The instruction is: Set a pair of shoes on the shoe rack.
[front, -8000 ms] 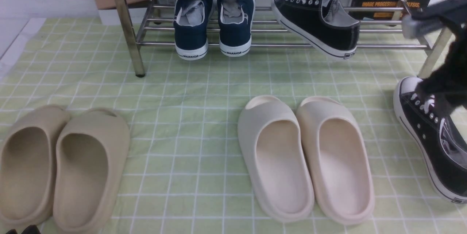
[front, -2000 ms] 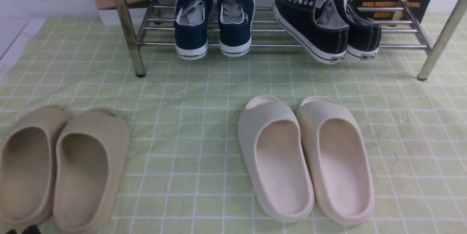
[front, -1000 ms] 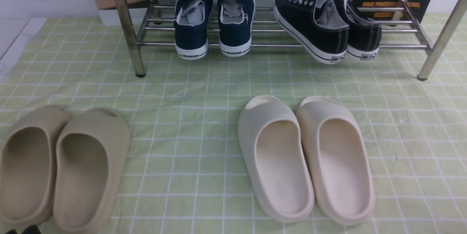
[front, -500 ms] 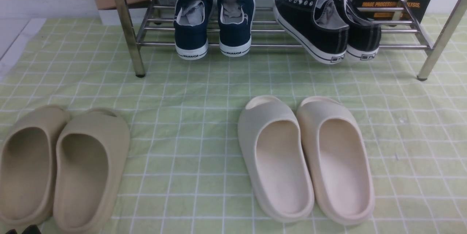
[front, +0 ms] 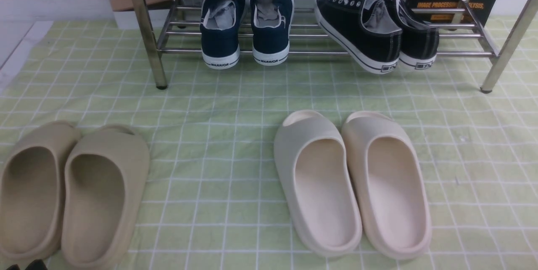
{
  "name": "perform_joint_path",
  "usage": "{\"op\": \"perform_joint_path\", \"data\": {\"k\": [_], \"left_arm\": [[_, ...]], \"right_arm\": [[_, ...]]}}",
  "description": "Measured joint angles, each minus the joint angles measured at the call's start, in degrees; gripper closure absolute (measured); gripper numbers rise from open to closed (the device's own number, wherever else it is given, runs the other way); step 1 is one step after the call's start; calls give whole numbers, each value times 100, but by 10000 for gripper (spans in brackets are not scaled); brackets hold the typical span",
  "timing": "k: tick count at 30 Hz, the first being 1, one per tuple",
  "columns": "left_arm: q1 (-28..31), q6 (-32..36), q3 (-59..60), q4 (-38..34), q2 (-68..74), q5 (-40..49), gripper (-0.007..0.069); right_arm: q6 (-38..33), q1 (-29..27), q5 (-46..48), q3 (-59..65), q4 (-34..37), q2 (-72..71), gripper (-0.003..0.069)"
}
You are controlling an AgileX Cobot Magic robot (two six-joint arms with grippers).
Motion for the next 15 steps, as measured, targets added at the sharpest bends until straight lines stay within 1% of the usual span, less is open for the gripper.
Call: {"op": "perform_joint_path", "data": {"k": [15], "left_arm": [[0,0,0,0,0,0,386]], "right_arm": [[0,0,6,0,0,0,655]]}}
